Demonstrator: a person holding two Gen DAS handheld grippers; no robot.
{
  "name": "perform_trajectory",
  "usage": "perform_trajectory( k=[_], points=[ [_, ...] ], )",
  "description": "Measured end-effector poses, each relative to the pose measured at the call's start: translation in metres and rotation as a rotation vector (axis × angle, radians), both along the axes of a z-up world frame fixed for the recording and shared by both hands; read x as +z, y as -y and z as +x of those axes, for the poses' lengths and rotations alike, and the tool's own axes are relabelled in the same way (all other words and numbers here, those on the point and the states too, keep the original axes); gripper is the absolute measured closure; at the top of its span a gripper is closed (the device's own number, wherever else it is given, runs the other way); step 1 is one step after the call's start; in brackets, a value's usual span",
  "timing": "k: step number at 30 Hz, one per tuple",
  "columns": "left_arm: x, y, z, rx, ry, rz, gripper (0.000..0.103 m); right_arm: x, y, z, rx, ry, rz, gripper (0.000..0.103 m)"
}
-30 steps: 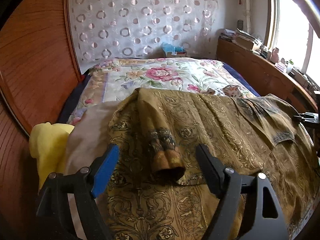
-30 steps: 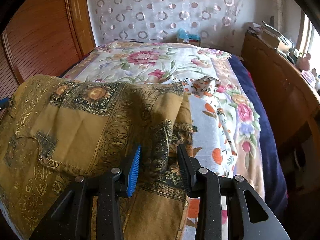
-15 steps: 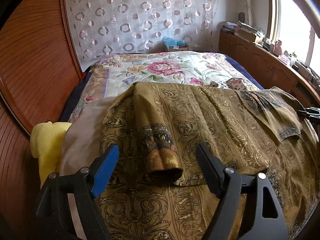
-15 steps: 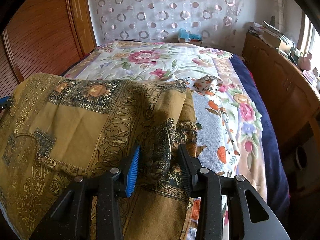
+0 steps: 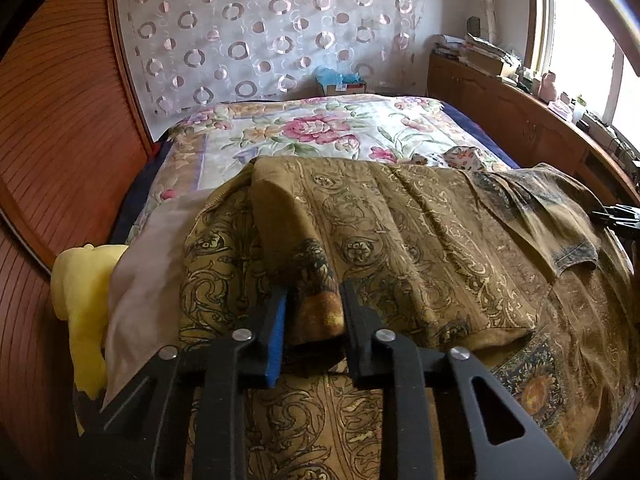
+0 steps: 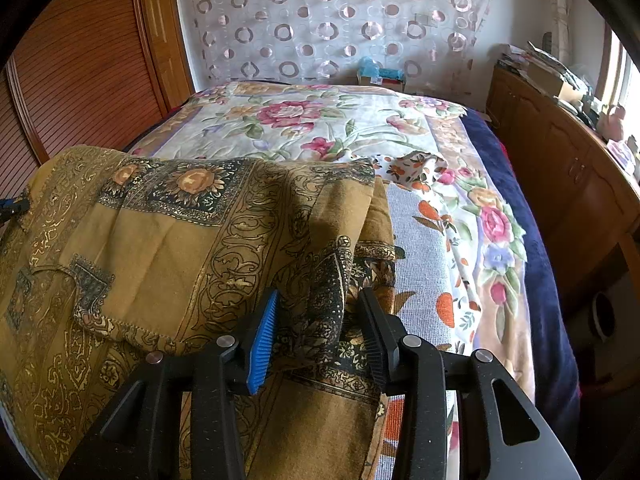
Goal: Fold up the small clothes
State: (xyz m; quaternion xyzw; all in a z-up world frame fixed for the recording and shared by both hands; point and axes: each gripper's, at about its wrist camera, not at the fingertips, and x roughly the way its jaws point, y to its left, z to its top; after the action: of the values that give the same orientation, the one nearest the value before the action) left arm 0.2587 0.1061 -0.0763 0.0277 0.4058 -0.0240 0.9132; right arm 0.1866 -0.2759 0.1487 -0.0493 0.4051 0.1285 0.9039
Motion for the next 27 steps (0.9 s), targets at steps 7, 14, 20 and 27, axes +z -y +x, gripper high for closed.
perform_trajectory(
  k=[7,14,20,27],
  points=[
    [0.01,-0.003,-0.004,0.005,0.021,-0.027,0.099,0.002,-0.006,0.004,0.027,0.001,-0.026,0.073],
    [0.04,-0.002,-0.022,-0.001,0.1,-0.06,0.101,0.025,-0.011,-0.001,0.084,0.059,0.017,0.099],
    [0.065,-0.01,-0.043,0.015,0.181,-0.103,0.101,0.049,0.0,-0.016,0.088,0.154,0.104,0.1],
    [0.087,-0.016,-0.071,0.018,0.242,-0.126,0.101,0.052,0.015,-0.051,0.08,0.224,0.153,0.1]
  ],
)
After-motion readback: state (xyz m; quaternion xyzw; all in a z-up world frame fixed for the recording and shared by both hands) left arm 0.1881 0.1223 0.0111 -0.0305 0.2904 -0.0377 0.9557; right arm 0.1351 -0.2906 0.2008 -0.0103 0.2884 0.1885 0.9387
